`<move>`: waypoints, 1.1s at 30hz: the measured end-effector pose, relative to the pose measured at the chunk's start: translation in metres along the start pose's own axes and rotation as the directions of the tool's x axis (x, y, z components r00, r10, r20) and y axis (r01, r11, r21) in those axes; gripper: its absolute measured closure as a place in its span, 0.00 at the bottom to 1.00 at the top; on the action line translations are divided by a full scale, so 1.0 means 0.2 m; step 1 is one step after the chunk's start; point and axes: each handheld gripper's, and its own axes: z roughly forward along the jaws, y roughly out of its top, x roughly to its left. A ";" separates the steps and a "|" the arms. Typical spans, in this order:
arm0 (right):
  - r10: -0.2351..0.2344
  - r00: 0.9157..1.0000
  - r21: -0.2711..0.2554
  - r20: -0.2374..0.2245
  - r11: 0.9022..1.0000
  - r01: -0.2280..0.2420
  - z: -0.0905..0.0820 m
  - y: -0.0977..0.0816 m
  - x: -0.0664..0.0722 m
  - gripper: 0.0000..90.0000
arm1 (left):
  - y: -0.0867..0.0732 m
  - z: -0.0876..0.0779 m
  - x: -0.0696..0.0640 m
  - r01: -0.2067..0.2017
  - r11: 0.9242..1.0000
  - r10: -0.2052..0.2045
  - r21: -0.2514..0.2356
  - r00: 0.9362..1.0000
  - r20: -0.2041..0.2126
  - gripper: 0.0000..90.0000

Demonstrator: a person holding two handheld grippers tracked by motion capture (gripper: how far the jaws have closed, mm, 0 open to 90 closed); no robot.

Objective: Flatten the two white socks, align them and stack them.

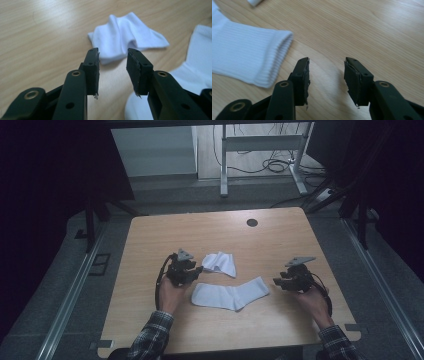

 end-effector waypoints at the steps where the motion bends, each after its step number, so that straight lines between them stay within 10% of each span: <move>1: 0.002 1.000 0.000 0.005 1.000 -0.002 0.00 0.00 -0.01 0.58 | 0.02 0.02 0.00 0.000 1.000 0.000 0.003 1.000 -0.004 0.70; 19: 0.029 0.999 -0.027 0.041 0.999 -0.028 0.01 -0.07 -0.12 0.41 | 0.07 0.28 0.10 0.078 0.995 -0.078 0.057 0.997 0.001 0.63; 28: 0.027 0.999 -0.039 0.035 0.999 -0.026 0.02 -0.08 -0.13 0.39 | 0.05 0.32 0.10 0.094 0.990 -0.098 0.108 0.995 0.026 0.93; 33: 0.026 0.999 -0.042 0.033 0.999 -0.024 0.02 -0.08 -0.13 0.38 | 0.18 0.22 0.06 0.072 0.996 -0.074 0.060 0.997 0.035 0.95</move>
